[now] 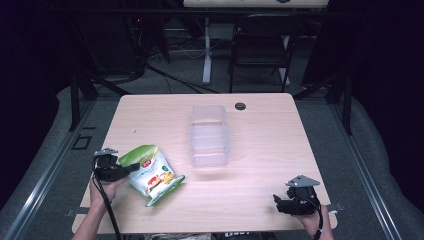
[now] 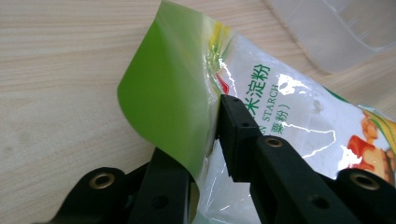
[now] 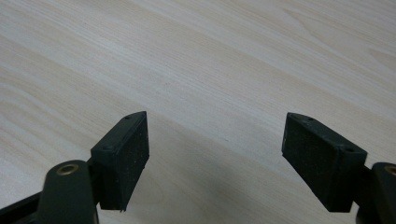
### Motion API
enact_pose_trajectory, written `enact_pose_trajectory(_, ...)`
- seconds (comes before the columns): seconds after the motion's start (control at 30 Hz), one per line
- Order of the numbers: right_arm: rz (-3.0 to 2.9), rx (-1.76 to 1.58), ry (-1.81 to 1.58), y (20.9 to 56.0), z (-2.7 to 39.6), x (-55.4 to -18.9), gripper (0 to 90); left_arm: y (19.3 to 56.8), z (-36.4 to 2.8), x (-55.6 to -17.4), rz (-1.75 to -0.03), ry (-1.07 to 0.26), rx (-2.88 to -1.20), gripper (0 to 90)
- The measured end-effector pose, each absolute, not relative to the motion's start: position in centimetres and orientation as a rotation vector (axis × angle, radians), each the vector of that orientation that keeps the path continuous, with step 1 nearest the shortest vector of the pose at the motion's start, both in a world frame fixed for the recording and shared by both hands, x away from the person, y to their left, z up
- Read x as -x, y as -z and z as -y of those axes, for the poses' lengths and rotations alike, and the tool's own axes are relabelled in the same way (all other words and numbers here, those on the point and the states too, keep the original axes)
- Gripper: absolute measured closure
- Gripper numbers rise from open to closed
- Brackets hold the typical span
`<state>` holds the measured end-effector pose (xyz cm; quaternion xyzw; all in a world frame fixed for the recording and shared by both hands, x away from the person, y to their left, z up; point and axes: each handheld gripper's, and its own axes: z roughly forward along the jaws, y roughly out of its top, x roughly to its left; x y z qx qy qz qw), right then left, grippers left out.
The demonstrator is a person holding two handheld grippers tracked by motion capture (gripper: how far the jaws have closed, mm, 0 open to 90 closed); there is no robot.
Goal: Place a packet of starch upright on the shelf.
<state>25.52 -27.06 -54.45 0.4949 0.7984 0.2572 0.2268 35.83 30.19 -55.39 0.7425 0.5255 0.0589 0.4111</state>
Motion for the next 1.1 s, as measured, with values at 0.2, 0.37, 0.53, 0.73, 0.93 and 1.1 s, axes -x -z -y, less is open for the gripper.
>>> enact_pose_trajectory(0.2, -2.199, -1.363, -0.712, 54.5, 27.0, -25.5, 22.3, 55.2, -30.0, -35.8, -1.307, -0.136, -1.868, 86.8)
enact_pose_trajectory(0.37, -2.196, -1.361, -0.719, 54.4, 27.0, -25.4, 22.3, 55.0, -29.9, -35.6, -1.305, -0.155, -1.860, 87.5)
enact_pose_trajectory(0.53, -2.199, -1.359, -0.715, 54.4, 27.1, -25.4, 22.3, 54.5, -29.4, -35.4, -1.277, -0.167, -1.883, 89.4)
enact_pose_trajectory(0.73, -2.198, -1.360, -0.715, 54.4, 27.1, -25.4, 22.3, 54.3, -29.4, -35.3, -1.271, -0.162, -1.875, 89.7)
enact_pose_trajectory(0.93, -2.201, -1.359, -0.714, 54.4, 27.1, -25.4, 22.4, 53.7, -29.3, -35.1, -1.239, -0.160, -1.881, 90.0)
enact_pose_trajectory(1.1, -2.201, -1.359, -0.712, 54.4, 27.1, -25.4, 22.4, 53.2, -29.1, -34.9, -1.199, -0.171, -1.905, 90.0)
